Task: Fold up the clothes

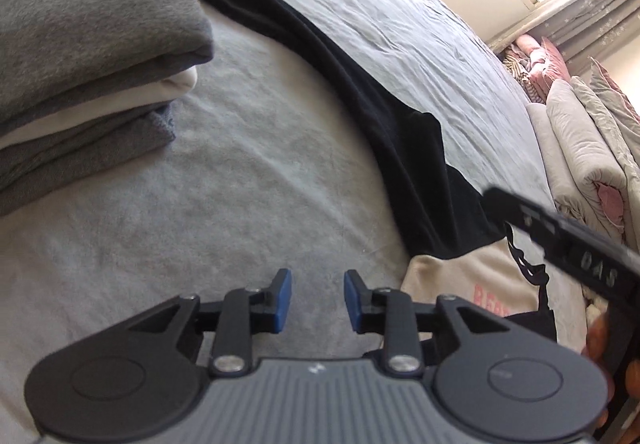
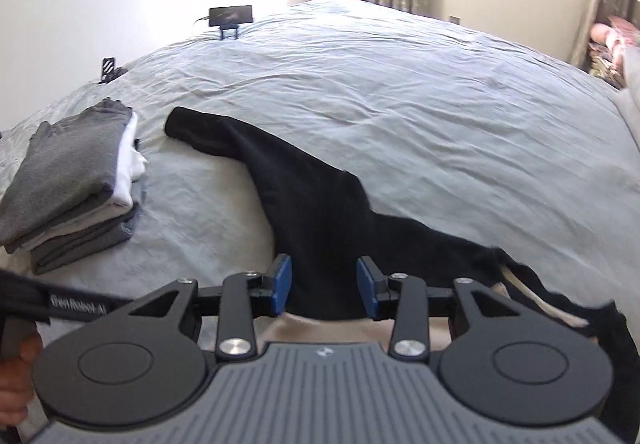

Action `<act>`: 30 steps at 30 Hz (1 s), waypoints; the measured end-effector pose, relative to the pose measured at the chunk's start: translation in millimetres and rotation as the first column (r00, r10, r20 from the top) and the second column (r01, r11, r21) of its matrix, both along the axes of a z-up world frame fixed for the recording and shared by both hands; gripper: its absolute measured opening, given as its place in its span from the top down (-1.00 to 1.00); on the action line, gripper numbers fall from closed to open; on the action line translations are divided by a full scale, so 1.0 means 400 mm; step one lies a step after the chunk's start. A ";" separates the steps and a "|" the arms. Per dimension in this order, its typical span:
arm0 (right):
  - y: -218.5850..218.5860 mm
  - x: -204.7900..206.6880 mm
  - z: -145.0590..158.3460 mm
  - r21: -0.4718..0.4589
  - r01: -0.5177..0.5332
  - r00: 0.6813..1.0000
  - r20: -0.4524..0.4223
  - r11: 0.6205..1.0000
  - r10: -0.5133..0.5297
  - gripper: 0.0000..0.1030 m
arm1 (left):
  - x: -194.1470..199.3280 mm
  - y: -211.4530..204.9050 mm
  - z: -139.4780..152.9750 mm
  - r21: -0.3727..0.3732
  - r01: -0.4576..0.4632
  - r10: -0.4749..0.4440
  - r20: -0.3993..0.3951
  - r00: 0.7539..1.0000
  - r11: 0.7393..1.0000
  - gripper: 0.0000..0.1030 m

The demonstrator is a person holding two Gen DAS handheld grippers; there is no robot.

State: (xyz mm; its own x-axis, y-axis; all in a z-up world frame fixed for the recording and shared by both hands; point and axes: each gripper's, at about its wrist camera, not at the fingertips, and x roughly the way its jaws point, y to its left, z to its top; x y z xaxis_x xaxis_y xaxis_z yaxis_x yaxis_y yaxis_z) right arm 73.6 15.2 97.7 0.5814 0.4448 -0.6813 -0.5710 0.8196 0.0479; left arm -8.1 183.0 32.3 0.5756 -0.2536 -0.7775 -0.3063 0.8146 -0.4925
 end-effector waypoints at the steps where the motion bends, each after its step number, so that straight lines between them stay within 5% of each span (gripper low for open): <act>1: 0.060 0.029 0.014 0.001 -0.046 0.999 -0.010 0.999 0.046 0.21 | -0.003 0.006 -0.005 -0.010 -0.010 0.010 -0.012 1.000 1.000 0.43; 4: 0.213 0.095 0.026 -0.004 -0.152 0.988 -0.031 0.988 0.152 0.20 | -0.013 0.031 -0.009 -0.078 -0.049 0.045 -0.051 0.998 0.996 0.38; 6: 0.308 0.142 -0.004 -0.043 -0.185 0.982 -0.047 0.982 0.183 0.20 | -0.025 0.059 -0.003 -0.140 -0.071 0.063 -0.059 0.996 0.988 0.08; 8: 0.402 0.189 -0.038 -0.085 -0.213 0.976 -0.064 0.973 0.208 0.20 | -0.037 0.091 0.009 -0.129 -0.107 0.103 -0.037 0.994 0.986 -0.01; 10: 0.465 0.221 -0.071 -0.102 -0.219 0.975 -0.072 0.970 0.212 0.20 | -0.044 0.125 0.016 -0.095 -0.158 0.155 -0.035 0.987 0.983 -0.01; 18: 0.669 0.290 -0.142 -0.196 -0.297 0.954 -0.010 0.935 0.301 0.20 | -0.051 0.212 -0.015 -0.184 -0.275 0.255 -0.124 0.959 0.944 -0.01; 21: 0.691 0.321 -0.188 -0.261 -0.277 0.959 -0.022 0.925 0.282 0.29 | -0.045 0.213 -0.019 -0.183 -0.283 0.262 -0.131 0.956 0.942 0.02; 22: 0.686 0.322 -0.189 -0.252 -0.275 0.960 -0.017 0.928 0.280 0.45 | -0.041 0.211 -0.019 -0.185 -0.281 0.260 -0.133 0.956 0.942 0.02; 23: 0.681 0.319 -0.183 -0.256 -0.255 0.964 0.008 0.933 0.266 0.94 | -0.040 0.211 -0.018 -0.185 -0.281 0.259 -0.131 0.957 0.942 0.02; 26: 0.632 0.314 -0.131 -0.201 -0.169 0.978 0.083 0.965 0.189 0.93 | -0.040 0.219 -0.018 -0.184 -0.277 0.258 -0.118 0.959 0.943 0.03; 30: 0.498 0.277 0.000 -0.001 -0.092 0.985 0.149 0.996 0.091 0.93 | -0.036 0.212 -0.014 -0.183 -0.257 0.243 -0.097 0.965 0.949 0.03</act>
